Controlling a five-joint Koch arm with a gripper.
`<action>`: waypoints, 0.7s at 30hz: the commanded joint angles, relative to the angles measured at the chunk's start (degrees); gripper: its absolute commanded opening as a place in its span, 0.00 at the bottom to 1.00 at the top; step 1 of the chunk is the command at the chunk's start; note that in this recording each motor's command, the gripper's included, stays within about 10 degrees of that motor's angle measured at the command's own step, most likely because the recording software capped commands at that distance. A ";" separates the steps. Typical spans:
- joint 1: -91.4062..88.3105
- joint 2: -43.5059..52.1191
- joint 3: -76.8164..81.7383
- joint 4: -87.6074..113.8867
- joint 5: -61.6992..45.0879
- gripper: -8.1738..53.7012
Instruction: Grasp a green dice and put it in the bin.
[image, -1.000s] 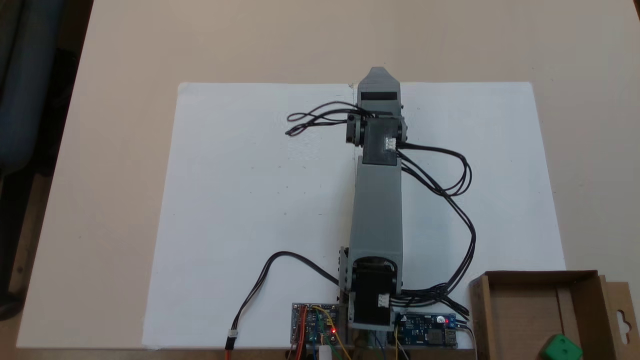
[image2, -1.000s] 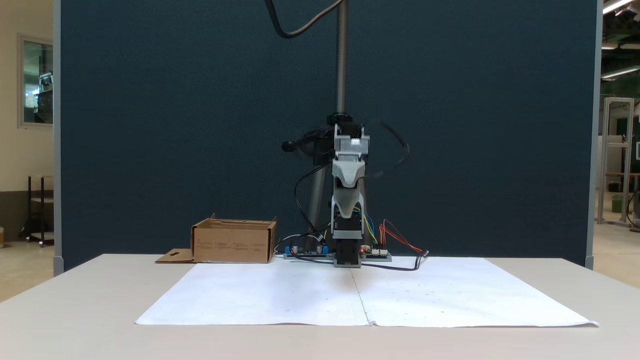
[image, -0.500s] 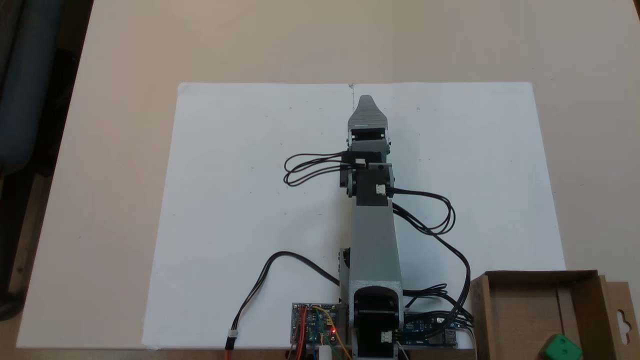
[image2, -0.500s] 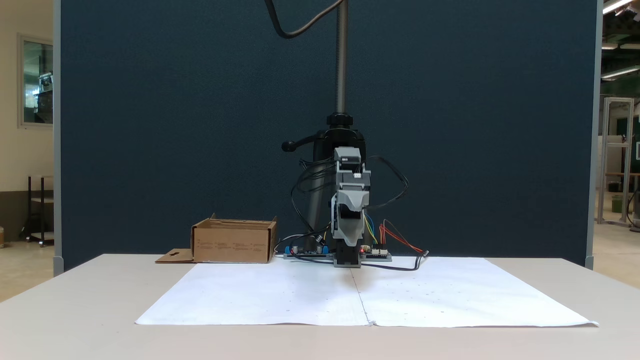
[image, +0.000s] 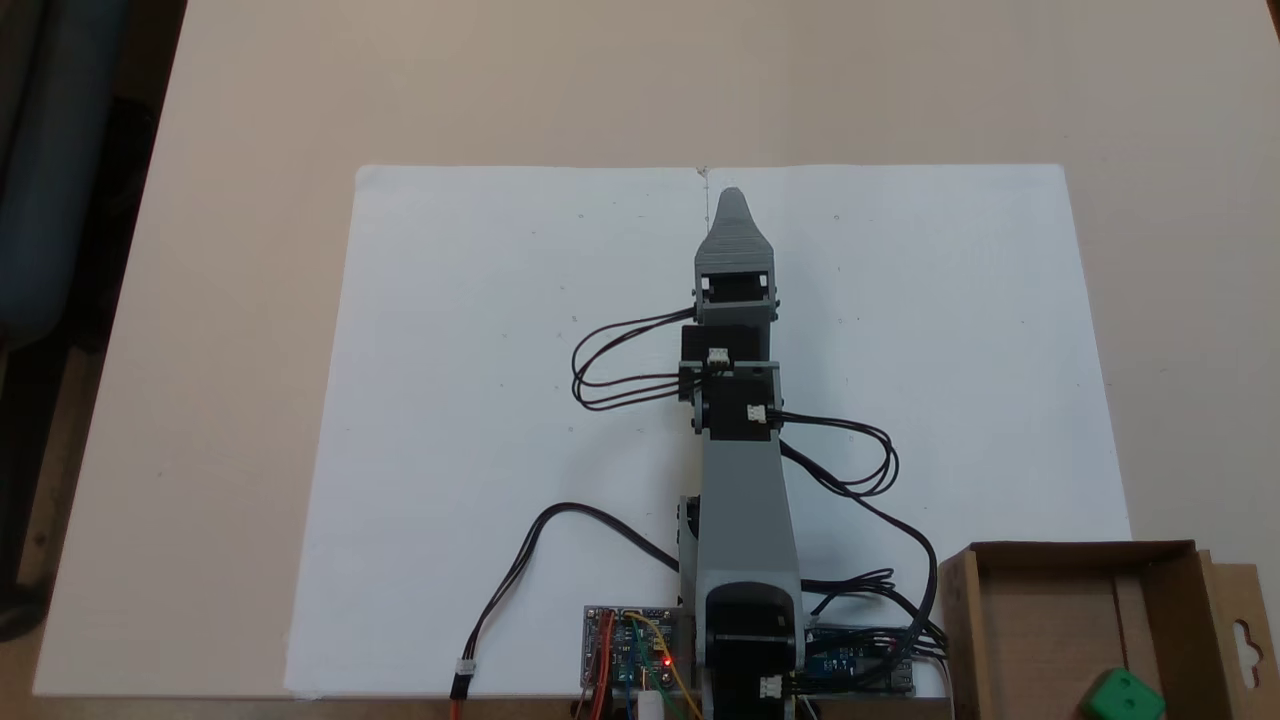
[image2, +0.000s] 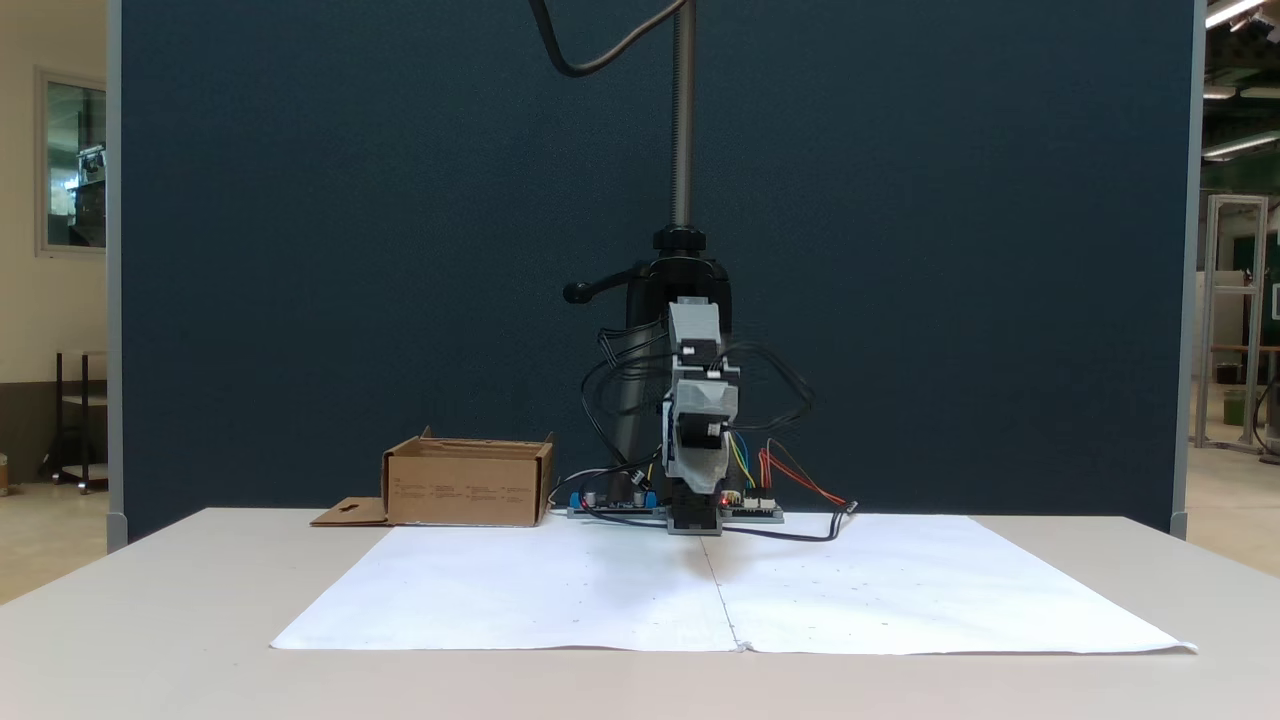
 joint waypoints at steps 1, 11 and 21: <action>-0.26 6.42 0.62 -9.56 1.93 0.86; 1.05 6.68 15.29 -28.19 1.49 0.86; 0.97 6.59 27.25 -45.16 0.88 0.87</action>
